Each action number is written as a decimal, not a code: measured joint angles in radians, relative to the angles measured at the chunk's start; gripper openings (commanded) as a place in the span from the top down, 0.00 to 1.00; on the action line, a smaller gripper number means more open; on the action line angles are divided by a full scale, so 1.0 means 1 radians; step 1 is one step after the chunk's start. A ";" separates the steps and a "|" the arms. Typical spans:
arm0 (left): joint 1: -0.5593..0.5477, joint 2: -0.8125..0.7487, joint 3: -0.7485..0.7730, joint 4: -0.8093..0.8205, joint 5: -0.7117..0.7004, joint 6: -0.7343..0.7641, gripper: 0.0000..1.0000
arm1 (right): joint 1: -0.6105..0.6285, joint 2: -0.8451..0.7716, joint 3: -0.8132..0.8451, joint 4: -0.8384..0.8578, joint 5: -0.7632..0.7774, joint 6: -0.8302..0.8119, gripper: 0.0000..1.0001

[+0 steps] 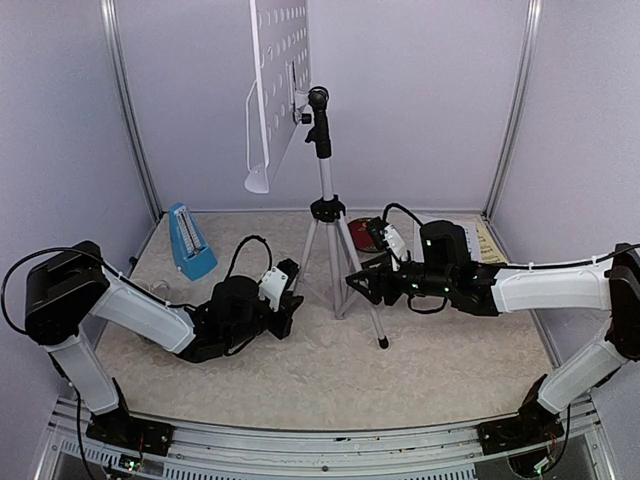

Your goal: Set up the instrument practice props

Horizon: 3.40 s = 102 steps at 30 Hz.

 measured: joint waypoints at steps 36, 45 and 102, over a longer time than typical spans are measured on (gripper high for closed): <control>-0.212 -0.084 -0.134 0.042 -0.135 -0.080 1.00 | -0.074 -0.155 -0.163 0.001 -0.134 -0.292 1.00; -0.303 -0.029 -0.043 -0.009 -0.265 -0.126 0.70 | -0.122 -0.158 -0.153 -0.028 -0.162 -0.370 1.00; 0.168 0.349 0.625 -0.102 0.592 0.488 0.69 | -0.231 -0.079 -0.069 -0.089 -0.322 -0.488 1.00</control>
